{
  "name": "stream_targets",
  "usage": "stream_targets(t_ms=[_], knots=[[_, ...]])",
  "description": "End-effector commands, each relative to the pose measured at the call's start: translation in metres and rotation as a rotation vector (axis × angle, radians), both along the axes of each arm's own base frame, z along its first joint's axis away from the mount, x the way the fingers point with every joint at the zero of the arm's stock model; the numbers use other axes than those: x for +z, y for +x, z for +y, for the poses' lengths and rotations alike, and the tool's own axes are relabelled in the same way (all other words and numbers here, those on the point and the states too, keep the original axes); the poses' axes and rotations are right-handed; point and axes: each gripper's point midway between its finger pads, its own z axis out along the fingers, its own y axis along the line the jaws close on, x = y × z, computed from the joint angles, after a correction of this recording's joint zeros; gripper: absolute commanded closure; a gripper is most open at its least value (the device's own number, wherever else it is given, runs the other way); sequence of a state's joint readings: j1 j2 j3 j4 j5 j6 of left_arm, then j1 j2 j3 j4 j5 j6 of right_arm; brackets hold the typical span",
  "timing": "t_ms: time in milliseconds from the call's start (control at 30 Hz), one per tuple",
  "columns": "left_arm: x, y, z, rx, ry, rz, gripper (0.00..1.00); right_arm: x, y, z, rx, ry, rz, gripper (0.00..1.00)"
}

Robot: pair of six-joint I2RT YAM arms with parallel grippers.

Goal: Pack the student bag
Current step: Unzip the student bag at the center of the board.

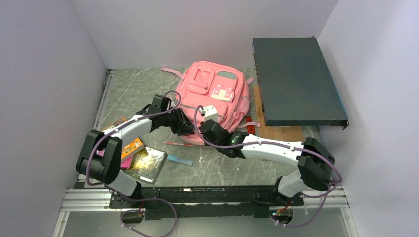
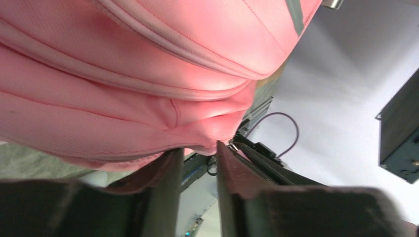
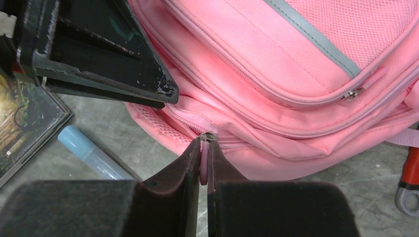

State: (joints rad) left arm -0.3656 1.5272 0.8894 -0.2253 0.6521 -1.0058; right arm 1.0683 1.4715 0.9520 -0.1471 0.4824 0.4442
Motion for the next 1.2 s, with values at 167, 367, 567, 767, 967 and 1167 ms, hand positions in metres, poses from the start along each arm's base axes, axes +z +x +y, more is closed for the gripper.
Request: stream_targets(t_ms=[167,367,567,767,967,1167], knots=[[0.023,0.041,0.013,-0.053,0.184,-0.165,1.00,0.043,0.010,0.015,0.016,0.119,-0.097,1.00],[0.054,0.071,0.081,0.090,0.368,-0.251,1.00,0.038,0.011,0.004,-0.013,0.077,-0.109,1.00],[0.074,0.076,0.120,0.154,0.530,-0.362,1.00,0.029,0.021,-0.019,-0.093,-0.033,-0.150,1.00],[0.089,0.079,0.137,0.142,0.626,-0.491,1.00,0.016,0.037,-0.055,-0.240,-0.262,-0.207,1.00],[0.103,0.074,0.123,0.089,0.560,-0.638,1.00,0.015,0.050,-0.073,-0.315,-0.354,-0.233,1.00],[0.112,0.065,0.108,0.035,0.489,-0.694,1.00,0.007,0.071,-0.098,-0.378,-0.424,-0.223,1.00]])
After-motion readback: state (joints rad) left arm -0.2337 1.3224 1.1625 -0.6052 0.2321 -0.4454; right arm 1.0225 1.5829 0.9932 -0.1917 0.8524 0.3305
